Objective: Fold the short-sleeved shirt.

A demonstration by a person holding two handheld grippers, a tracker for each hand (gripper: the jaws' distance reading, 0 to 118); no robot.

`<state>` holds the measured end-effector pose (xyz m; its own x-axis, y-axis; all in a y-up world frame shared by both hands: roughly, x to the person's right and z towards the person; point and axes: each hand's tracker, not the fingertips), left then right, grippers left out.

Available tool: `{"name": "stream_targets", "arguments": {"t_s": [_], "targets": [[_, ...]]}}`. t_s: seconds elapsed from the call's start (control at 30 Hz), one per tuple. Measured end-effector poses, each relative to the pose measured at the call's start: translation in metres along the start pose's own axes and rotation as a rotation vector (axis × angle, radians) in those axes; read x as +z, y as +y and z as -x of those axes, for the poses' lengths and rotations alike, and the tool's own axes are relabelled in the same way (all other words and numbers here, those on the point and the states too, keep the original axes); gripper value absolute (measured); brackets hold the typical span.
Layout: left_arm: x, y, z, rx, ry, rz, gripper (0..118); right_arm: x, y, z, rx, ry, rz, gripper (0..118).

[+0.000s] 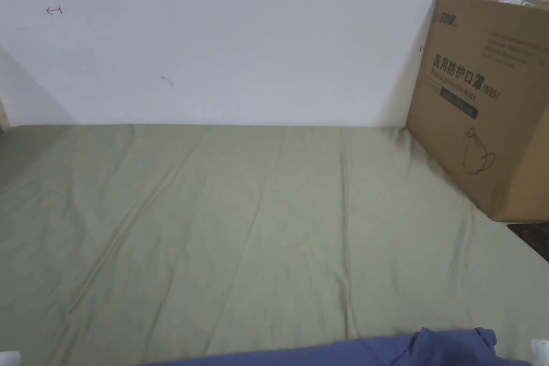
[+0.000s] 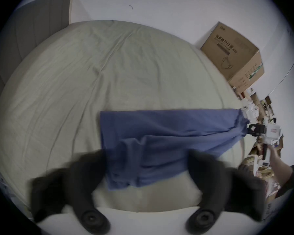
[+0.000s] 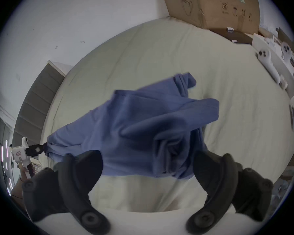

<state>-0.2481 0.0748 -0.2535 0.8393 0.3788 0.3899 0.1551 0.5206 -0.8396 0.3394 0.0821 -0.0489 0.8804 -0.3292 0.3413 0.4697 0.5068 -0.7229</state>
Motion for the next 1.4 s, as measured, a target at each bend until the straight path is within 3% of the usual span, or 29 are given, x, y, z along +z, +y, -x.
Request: {"name": "stream_targets", "arguments": {"t_s": [0.03,0.1,0.23,0.3,0.4,0.47,0.5,0.53,0.57,0.67,0.7,0.73,0.77,0.8,0.83,0.93,1.07,1.13,1.2,1.33,1.4], "targets": [[0.016,0.006,-0.012,-0.018,-0.024,-0.046,114,0.01,0.006,0.008,0.036,0.009,-0.024,109],[0.039,0.017,-0.031,-0.033,-0.003,-0.136,111,0.036,0.014,0.028,0.112,0.022,-0.139,109],[0.096,0.022,-0.075,-0.033,-0.017,-0.537,111,0.108,0.013,0.085,0.183,0.093,-0.619,109],[0.121,0.011,-0.1,-0.092,0.134,-0.809,112,0.137,-0.001,0.108,0.19,0.048,-0.958,109],[0.136,-0.003,-0.128,-0.142,0.195,-1.048,113,0.136,-0.02,0.121,0.142,-0.058,-1.313,109],[0.133,-0.012,-0.137,-0.166,0.185,-1.114,115,0.124,-0.021,0.131,0.041,-0.028,-1.3,109],[0.131,-0.016,-0.14,-0.172,0.172,-1.13,118,0.117,-0.016,0.129,0.019,0.011,-1.175,109],[0.129,-0.019,-0.143,-0.195,0.145,-1.145,118,0.107,-0.008,0.127,0.052,0.057,-1.028,108],[0.127,-0.021,-0.147,-0.199,0.134,-1.131,118,0.098,-0.004,0.128,0.072,0.039,-0.924,102],[0.123,-0.025,-0.157,-0.199,0.182,-1.056,114,0.087,-0.02,0.139,0.3,-0.053,-0.991,48],[0.122,-0.026,-0.162,-0.211,0.181,-1.056,95,0.086,-0.023,0.144,0.364,-0.113,-0.99,29],[0.121,-0.029,-0.162,-0.231,0.177,-1.055,60,0.087,-0.029,0.152,0.406,-0.156,-0.962,18],[0.121,-0.029,-0.163,-0.246,0.183,-1.045,13,0.088,-0.031,0.154,0.398,-0.147,-0.944,11],[0.118,-0.026,-0.164,-0.26,0.203,-1.019,0,0.091,-0.032,0.152,0.372,-0.102,-0.933,4],[0.116,-0.025,-0.166,-0.251,0.263,-0.981,0,0.092,-0.033,0.151,0.347,-0.084,-0.934,1],[0.114,-0.018,-0.156,-0.224,0.12,-0.931,0,0.097,-0.03,0.146,0.252,-0.08,-0.921,0],[0.12,-0.008,-0.144,-0.23,0.177,-0.879,0,0.095,-0.022,0.132,0.139,-0.056,-0.883,0],[0.12,0.007,-0.119,-0.19,0.075,-0.74,0,0.097,-0.02,0.129,0.105,-0.03,-0.865,0],[0.109,0.024,-0.074,-0.078,-0.058,-0.531,0,0.099,-0.019,0.126,0.076,0.024,-0.843,0],[0.074,0.028,0.032,0.281,-0.307,-0.175,0,0.097,-0.021,0.132,0.119,0.042,-0.765,0],[0.065,0.012,0.061,0.426,-0.378,-0.091,3,0.093,-0.025,0.135,0.141,0.051,-0.727,0]]}}
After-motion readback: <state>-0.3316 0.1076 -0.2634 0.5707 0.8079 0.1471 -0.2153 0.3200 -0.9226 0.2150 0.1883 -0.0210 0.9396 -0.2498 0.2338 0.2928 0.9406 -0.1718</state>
